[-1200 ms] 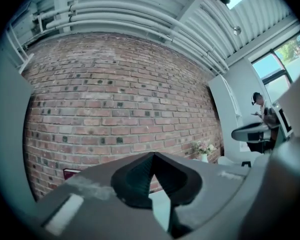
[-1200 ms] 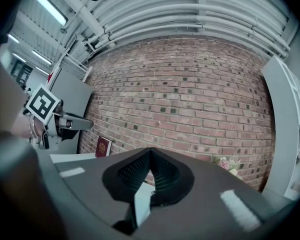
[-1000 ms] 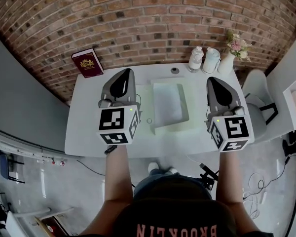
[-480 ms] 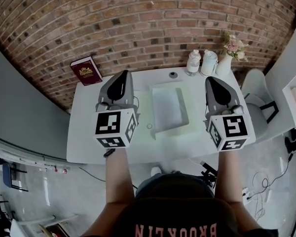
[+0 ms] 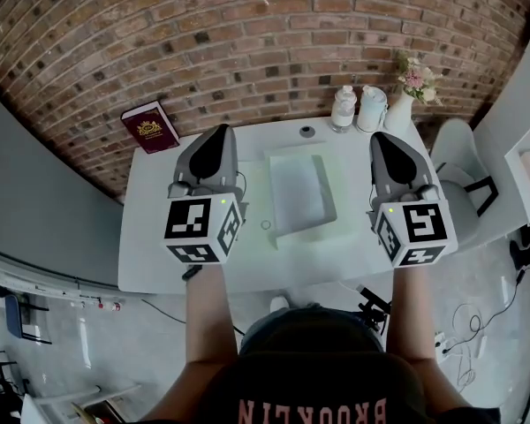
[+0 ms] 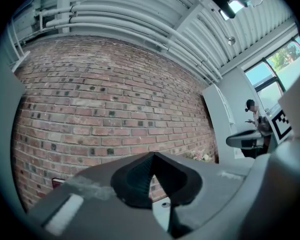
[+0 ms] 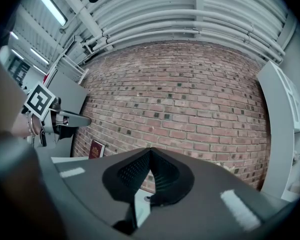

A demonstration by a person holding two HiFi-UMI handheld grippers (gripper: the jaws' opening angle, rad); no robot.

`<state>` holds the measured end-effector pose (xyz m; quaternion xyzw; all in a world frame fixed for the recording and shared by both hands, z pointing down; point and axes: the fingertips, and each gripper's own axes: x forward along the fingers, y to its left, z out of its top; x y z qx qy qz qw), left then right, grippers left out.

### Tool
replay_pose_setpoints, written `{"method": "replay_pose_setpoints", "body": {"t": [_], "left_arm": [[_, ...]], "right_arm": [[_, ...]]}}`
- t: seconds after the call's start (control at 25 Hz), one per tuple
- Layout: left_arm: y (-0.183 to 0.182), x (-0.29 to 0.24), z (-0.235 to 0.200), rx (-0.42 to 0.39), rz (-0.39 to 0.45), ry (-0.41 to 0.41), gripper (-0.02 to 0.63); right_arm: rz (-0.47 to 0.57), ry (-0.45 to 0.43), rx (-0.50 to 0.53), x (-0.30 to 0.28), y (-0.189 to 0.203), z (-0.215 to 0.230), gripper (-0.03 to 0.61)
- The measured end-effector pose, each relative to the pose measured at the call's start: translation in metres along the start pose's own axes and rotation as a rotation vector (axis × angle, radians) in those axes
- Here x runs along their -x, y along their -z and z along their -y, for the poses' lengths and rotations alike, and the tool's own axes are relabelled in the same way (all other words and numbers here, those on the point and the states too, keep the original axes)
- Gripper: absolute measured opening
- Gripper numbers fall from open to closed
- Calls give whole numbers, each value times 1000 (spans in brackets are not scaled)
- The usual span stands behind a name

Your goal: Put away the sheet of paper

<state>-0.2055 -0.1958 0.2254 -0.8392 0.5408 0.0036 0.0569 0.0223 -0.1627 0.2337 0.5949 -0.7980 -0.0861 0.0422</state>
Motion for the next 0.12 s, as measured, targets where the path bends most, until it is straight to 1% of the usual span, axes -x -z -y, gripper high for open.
{"method": "replay_pose_setpoints", "body": {"t": [0.12], "left_arm": [[-1,-2,0,-7,5,5,-6]], "right_arm": [[3,5,0,-1,1,1,-2]]}}
